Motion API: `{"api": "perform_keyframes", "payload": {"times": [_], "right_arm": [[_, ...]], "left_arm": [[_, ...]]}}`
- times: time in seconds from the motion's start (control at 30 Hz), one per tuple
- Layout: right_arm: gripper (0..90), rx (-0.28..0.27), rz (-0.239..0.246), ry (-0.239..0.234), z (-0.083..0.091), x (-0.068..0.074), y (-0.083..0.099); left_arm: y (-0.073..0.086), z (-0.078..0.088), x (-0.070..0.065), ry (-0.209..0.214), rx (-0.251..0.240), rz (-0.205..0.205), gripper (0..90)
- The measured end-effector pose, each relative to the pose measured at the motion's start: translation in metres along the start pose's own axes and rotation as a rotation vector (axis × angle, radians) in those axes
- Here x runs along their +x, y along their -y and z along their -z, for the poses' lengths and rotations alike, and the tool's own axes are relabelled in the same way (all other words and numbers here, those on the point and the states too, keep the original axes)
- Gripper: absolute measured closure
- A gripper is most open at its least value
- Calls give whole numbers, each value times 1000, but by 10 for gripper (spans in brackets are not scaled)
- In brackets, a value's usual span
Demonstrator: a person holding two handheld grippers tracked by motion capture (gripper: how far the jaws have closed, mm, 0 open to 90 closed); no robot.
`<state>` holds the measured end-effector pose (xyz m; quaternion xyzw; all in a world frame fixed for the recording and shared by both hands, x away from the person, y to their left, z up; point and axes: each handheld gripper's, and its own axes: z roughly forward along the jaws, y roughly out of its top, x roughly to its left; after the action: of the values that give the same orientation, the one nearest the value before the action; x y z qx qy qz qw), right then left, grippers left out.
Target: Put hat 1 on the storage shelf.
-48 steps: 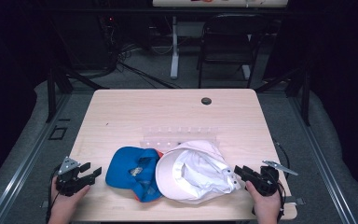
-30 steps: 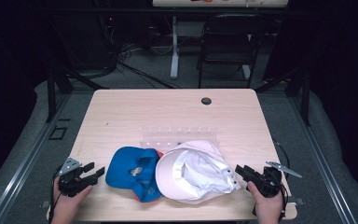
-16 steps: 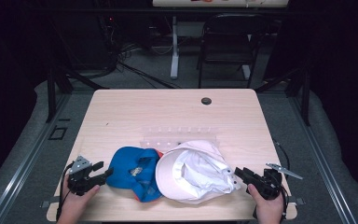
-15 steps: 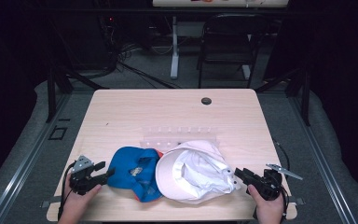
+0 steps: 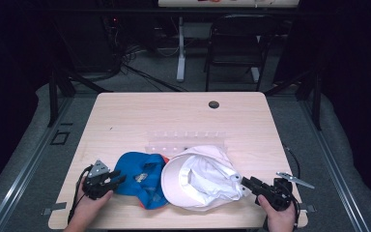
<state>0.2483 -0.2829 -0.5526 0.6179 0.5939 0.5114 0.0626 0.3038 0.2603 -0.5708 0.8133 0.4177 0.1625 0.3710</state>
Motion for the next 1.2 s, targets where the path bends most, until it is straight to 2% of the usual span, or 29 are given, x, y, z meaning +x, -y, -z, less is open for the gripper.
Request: {"api": "perform_keyframes", "payload": {"times": [0.03,0.1,0.17,0.2,0.27,0.3,0.43,0.63,0.7,0.83,0.87,0.9,1.0,1.1,1.2], "right_arm": [[505,12,6,1,-3,1,0],[506,25,16,0,-7,1,1],[514,40,25,3,-8,1,1],[558,60,12,-16,-10,1,1],[566,79,7,-34,-13,2,1],[566,85,13,-29,-13,2,1],[567,90,25,-12,-17,2,1],[662,121,12,-26,-19,3,1],[726,139,4,-38,-18,4,0],[790,136,-16,-58,-16,4,-1],[790,136,-16,-58,-16,4,-1],[810,141,-31,-79,-14,5,-2],[816,150,-30,-96,-12,5,-3],[821,153,-57,-133,-6,7,-7],[821,148,-72,-143,-4,9,-9]], "left_arm": [[1,-2,-1,-14,5,2,671],[1,-1,1,0,21,-6,691],[2,-3,1,-11,21,0,701],[2,-2,1,-5,38,-3,705],[2,-3,0,-7,40,-7,713],[3,-4,-1,-17,37,-11,718],[3,-4,-1,-11,56,-22,737],[4,-4,-1,-18,54,-26,774],[4,-4,-1,-13,67,-25,789],[5,-4,-1,-17,59,-20,805],[5,-4,-1,-17,59,-20,808],[5,-3,0,-6,70,-23,815],[6,-4,-1,-11,64,-18,825],[7,-2,-2,-7,75,-24,846],[7,-2,-2,-6,76,-20,855]]}}
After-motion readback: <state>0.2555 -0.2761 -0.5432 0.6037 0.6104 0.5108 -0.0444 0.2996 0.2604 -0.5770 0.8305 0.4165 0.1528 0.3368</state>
